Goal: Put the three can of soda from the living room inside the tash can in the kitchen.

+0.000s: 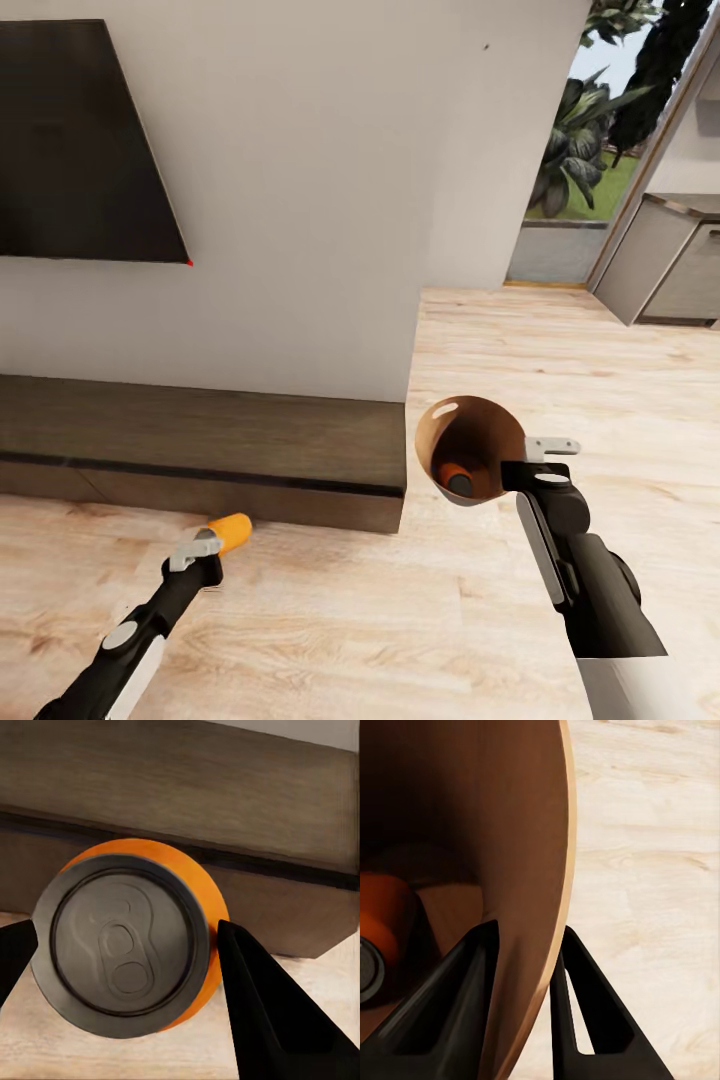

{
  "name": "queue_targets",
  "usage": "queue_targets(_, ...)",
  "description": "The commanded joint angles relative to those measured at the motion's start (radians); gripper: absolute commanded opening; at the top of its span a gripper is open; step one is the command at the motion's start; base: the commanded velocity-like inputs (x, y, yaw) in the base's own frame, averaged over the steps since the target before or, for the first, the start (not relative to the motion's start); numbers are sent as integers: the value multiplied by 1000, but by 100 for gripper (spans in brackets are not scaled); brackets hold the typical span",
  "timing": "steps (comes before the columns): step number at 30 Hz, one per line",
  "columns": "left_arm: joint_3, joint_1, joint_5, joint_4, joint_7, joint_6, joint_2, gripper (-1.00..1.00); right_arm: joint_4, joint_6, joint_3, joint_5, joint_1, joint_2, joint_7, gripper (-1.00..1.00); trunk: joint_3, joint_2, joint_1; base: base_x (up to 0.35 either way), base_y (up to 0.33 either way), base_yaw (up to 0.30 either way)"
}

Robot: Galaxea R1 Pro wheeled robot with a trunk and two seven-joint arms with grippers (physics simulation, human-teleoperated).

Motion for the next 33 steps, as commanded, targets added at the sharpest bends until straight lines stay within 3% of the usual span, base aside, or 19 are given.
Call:
queue_targets(1, 0, 0, -1, -27, -5, 7, 8, -100, -1, 0, 0, 8, -1, 0, 2, -100, 0, 0, 0, 0, 0, 0)
queue_targets(2, 0, 0, 0, -41, -8, 18, 13, -100, -1, 0, 0, 8, -1, 0, 2, -100, 0, 0, 0, 0, 0, 0)
queue_targets(4, 1, 0, 1, -110, -17, 110, 27, -100, -1, 0, 0, 8, -1, 0, 1, -100, 0, 0, 0, 0, 0, 0)
queue_targets(8, 1, 0, 3, -209, -21, 221, 36, -100, -1, 0, 0, 8, -1, 0, 0, -100, 0, 0, 0, 0, 0, 0)
queue_targets(13, 2, 0, 6, -284, -25, 269, 39, -100, -1, 0, 0, 8, 0, 0, 0, -100, 0, 0, 0, 0, 0, 0)
queue_targets(15, 2, 0, 6, -315, -42, 323, 39, -100, -1, 0, 0, 8, 0, 0, 0, -100, 0, 0, 0, 0, 0, 0)
queue_targets(16, 3, 0, 7, -352, -83, 395, 39, -100, -1, 0, 0, 8, -1, 0, 0, -100, 0, 0, 0, 0, 0, 0)
queue_targets(20, 16, 0, 14, -390, -163, 469, 38, -100, -1, 0, 0, 8, -1, 0, 0, -100, 0, 0, 0, 0, 0, 0)
queue_targets(21, 44, 0, 22, -411, -210, 507, 38, -100, -1, 0, 1, 8, -1, 0, 0, -100, 0, 0, 0, 0, 0, 0)
queue_targets(26, 99, 0, 38, -454, -309, 603, 38, -100, 0, 0, 0, 9, 0, 0, 0, -100, 0, 0, 0, 0, 0, 0)
queue_targets(33, 103, 0, 60, -525, -345, 679, 37, -100, 2, 0, -1, 13, 1, -1, 0, -100, 0, 0, 0, 0, 0, 0)
